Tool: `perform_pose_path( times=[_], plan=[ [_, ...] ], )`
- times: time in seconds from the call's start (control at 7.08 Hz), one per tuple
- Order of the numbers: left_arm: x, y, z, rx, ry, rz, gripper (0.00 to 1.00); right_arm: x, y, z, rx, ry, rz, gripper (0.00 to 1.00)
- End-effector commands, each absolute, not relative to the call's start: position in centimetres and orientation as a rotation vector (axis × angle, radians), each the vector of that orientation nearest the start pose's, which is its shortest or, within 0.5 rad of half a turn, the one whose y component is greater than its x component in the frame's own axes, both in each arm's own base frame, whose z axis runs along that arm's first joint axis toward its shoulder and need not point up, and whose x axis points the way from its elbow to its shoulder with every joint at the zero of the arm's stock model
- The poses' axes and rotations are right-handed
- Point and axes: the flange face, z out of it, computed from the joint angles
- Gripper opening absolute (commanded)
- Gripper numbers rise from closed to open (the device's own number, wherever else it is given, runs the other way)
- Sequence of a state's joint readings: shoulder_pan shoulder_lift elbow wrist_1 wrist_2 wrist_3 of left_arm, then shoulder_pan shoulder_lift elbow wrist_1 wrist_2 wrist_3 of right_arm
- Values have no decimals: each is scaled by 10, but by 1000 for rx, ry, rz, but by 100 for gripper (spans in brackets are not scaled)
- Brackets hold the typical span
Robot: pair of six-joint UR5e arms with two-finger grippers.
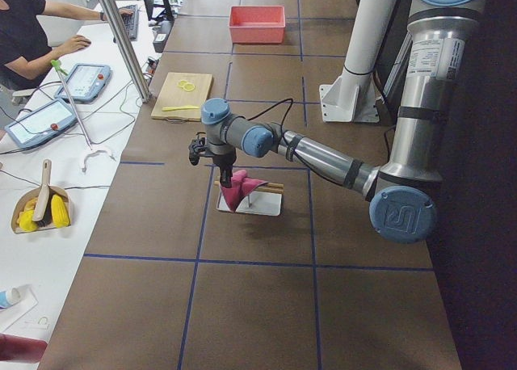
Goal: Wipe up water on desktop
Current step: 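Lower the left gripper onto the pink cloth on the white tray and grasp it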
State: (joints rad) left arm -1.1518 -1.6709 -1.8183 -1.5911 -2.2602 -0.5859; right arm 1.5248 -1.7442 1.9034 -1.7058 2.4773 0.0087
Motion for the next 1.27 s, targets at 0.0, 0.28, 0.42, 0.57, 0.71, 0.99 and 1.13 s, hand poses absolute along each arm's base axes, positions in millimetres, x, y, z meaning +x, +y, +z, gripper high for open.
perform_pose_path(
  times=[0.0,0.28,0.42,0.57,0.71,0.99,1.13],
  plan=[
    [162,-514,493,-31,758,-23,90,36,-417,578,-4,-908,-45,100],
    [165,-513,494,-34,758,-16,83,36,-417,579,-4,-908,-45,100],
    [165,-513,494,-34,758,-15,76,36,-417,579,-4,-908,-45,100],
    [166,-513,495,-35,757,-13,71,36,-417,579,-4,-908,-45,100],
    [166,-513,496,-38,757,-13,60,35,-417,579,-5,-908,-47,100],
    [166,-513,496,-38,757,-12,32,35,-417,579,-6,-908,-45,100],
    [166,-513,496,-38,757,-12,25,35,-417,579,-6,-908,-45,100]
  ],
)
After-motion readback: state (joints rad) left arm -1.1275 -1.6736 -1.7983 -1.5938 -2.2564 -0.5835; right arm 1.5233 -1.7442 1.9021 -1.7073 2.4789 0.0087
